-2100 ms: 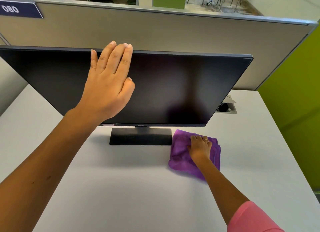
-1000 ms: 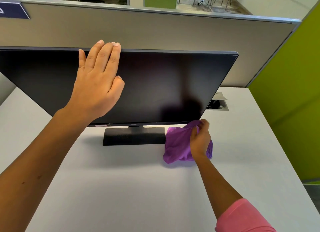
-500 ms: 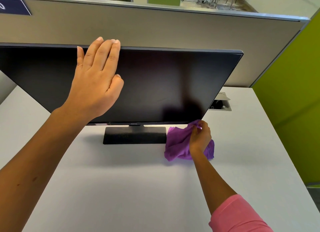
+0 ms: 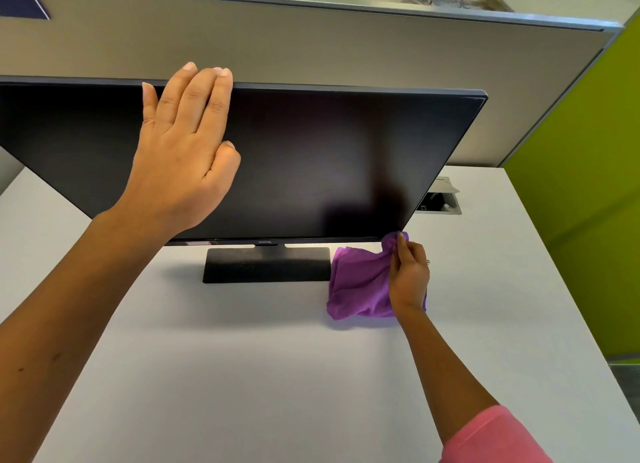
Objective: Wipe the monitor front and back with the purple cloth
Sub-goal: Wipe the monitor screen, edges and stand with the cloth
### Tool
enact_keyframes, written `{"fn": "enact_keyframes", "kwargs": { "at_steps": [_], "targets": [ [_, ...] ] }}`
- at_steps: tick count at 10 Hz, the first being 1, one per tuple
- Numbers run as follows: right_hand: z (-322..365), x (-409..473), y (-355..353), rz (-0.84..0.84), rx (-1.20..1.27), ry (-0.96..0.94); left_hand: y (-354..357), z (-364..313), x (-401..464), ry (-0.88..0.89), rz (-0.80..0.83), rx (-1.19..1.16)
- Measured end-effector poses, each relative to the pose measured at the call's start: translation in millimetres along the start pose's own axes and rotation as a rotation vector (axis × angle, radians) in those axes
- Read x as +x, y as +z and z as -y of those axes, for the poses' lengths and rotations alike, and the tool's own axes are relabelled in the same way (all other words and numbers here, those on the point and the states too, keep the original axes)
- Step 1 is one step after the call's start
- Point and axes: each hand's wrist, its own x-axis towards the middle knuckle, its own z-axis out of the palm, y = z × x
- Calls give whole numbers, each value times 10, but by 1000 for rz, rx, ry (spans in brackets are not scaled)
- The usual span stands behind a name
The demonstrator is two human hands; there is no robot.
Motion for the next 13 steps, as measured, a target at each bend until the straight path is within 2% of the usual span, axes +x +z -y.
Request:
{"fn": "enact_keyframes", "kwargs": {
  "at_steps": [1,2,3,4,5,7,10,12,13],
  "targets": [
    [44,8,9,-26,9,-28,1,-3,-3,-3,-1,-3],
    [27,19,21,-3,-180,-146,-3,-4,-6,-2,1,-3],
    [-1,60,8,8,-257,-167,-10,-6,-4,-1,6,-3],
    [16,71,-4,70,-67,27,-16,-6,-2,1,9,3],
    [-20,70,-35,96,-101,33,-15,-7,-2,1,8,8],
    [-49,195,-138,160,-320,-88,2,-6,1,13,-4,13],
    [41,195,-109,208,-369,-154,81,-11,1,27,-60,133],
    [196,-46,191,282,-749,-452,227,-67,-9,-6,-111,199],
    [310,-192,378,322,-677,-422,280,-85,-7,-18,-140,209]
  ]
}}
